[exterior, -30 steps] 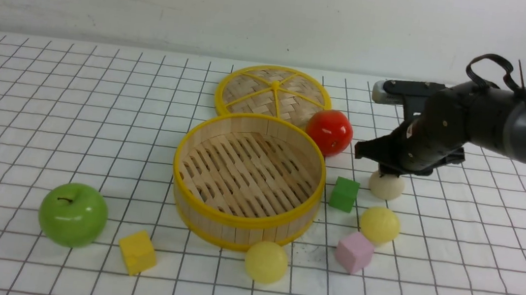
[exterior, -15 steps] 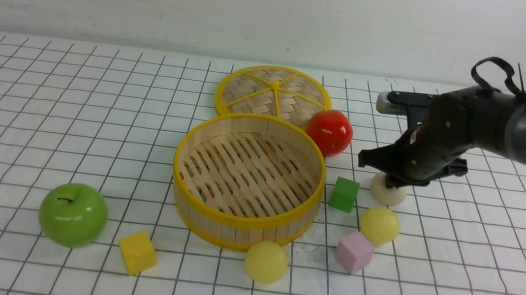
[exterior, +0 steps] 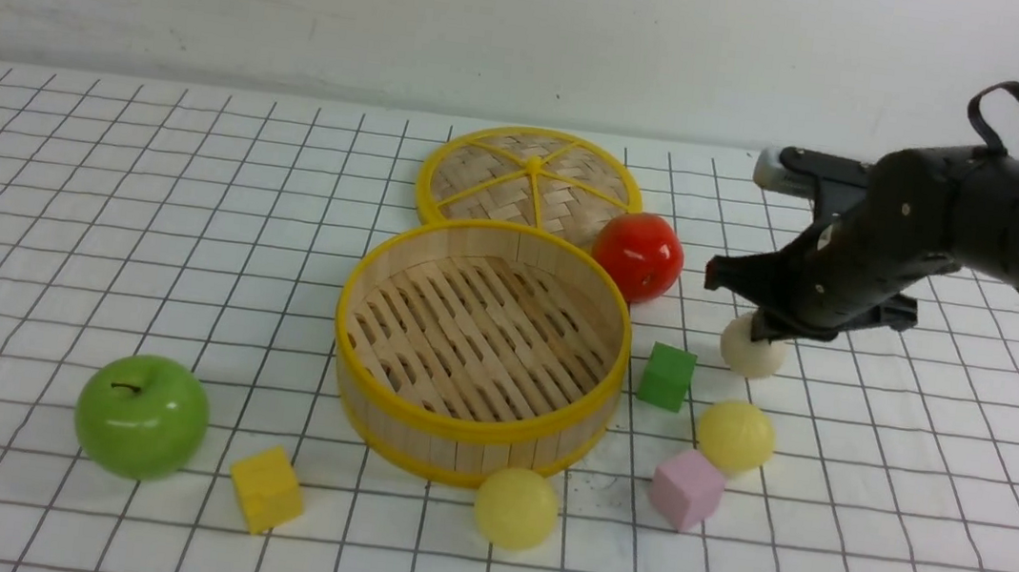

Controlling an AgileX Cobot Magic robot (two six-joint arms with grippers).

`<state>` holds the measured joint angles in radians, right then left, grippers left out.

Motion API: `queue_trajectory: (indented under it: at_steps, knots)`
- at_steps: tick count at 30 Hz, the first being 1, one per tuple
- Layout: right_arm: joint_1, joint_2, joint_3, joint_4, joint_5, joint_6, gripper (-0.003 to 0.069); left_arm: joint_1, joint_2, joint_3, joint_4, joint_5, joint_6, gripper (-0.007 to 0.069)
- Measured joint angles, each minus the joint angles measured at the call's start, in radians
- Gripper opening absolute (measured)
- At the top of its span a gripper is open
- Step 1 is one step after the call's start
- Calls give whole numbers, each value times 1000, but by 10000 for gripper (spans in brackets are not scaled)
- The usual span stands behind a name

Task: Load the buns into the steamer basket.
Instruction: Use the right arm to grab a steamed stuffed bun, then use the right arm to put the steamed stuffed bun into the steamer

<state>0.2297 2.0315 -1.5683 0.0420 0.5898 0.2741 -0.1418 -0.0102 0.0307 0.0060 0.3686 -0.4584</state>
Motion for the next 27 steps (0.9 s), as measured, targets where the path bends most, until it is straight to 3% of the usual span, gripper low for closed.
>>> queue_trajectory:
  at_steps: [4, 17, 23, 27]
  knots:
    - [13, -51, 0, 46, -13, -52, 1, 0, 0, 0, 0, 0, 0, 237]
    - [217, -20, -1, 568, -195, -544, 1, 0, 0, 0, 0, 0, 0, 237]
    - [219, 57, 0, 626, -280, -603, 14, 0, 0, 0, 0, 0, 0, 237]
    - [219, 73, 0, 604, -287, -607, 70, 0, 0, 0, 0, 0, 0, 237]
